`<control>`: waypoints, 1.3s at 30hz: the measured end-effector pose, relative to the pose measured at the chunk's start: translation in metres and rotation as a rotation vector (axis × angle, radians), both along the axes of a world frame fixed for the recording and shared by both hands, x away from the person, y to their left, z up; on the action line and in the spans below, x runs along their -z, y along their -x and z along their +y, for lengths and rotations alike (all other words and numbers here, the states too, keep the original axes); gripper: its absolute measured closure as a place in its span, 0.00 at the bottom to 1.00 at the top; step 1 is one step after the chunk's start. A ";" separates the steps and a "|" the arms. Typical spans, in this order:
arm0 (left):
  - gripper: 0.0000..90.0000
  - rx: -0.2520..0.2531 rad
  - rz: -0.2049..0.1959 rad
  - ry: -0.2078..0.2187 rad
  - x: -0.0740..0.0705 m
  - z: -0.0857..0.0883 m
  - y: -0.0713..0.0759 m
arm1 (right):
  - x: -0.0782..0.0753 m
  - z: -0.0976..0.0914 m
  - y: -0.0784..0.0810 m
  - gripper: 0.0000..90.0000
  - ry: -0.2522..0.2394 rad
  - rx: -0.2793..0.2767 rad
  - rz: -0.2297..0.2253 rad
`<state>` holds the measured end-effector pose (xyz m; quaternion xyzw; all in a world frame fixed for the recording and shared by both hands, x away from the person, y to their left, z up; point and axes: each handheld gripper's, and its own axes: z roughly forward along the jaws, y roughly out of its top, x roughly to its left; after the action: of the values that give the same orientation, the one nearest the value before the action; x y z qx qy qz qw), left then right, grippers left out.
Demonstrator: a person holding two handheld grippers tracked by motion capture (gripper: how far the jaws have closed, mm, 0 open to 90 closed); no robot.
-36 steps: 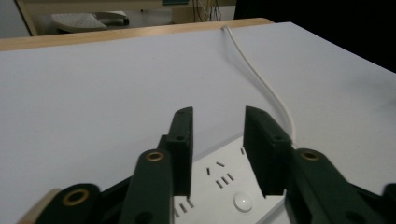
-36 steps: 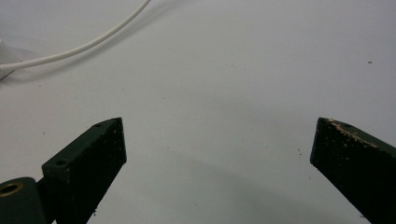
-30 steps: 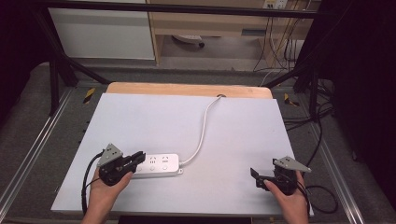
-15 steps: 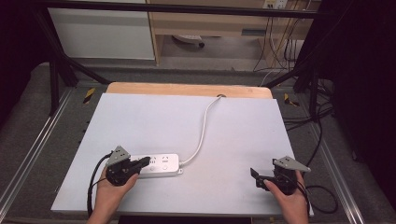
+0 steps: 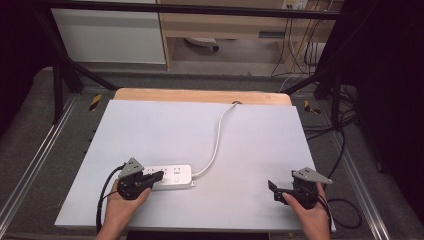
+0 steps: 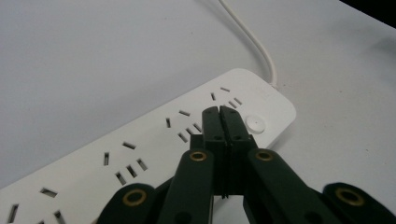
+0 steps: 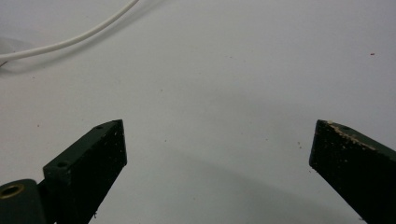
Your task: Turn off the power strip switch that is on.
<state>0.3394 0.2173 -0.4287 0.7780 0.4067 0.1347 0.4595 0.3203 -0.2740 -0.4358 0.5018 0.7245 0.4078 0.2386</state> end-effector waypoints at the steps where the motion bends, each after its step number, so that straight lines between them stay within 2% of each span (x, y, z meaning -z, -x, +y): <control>1: 1.00 -0.002 0.002 0.000 0.001 -0.001 0.000 | 0.000 0.000 0.000 0.05 0.003 -0.001 0.001; 7: 1.00 0.006 0.014 -0.043 0.006 -0.004 -0.002 | 0.000 0.000 0.000 0.05 0.003 0.002 0.004; 14: 1.00 -0.003 0.014 -0.052 0.007 -0.004 -0.003 | 0.001 -0.003 -0.001 0.05 0.002 0.013 0.009; 20: 1.00 0.028 0.001 -0.068 0.008 -0.008 -0.001 | 0.002 -0.003 -0.001 0.05 0.005 0.019 0.017; 24: 1.00 0.027 -0.014 -0.093 0.008 -0.010 0.000 | 0.002 -0.003 -0.001 0.05 0.007 0.016 0.013; 32: 1.00 0.029 -0.011 -0.088 0.008 -0.009 0.000 | 0.000 -0.004 0.000 0.05 0.010 0.013 0.000; 39: 1.00 0.019 -0.013 -0.086 0.007 -0.007 0.000 | 0.001 -0.002 -0.001 0.05 0.011 0.013 0.017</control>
<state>0.3398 0.2106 -0.4360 0.8000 0.3902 0.1529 0.4295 0.3211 -0.2756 -0.4367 0.5087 0.7255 0.3980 0.2378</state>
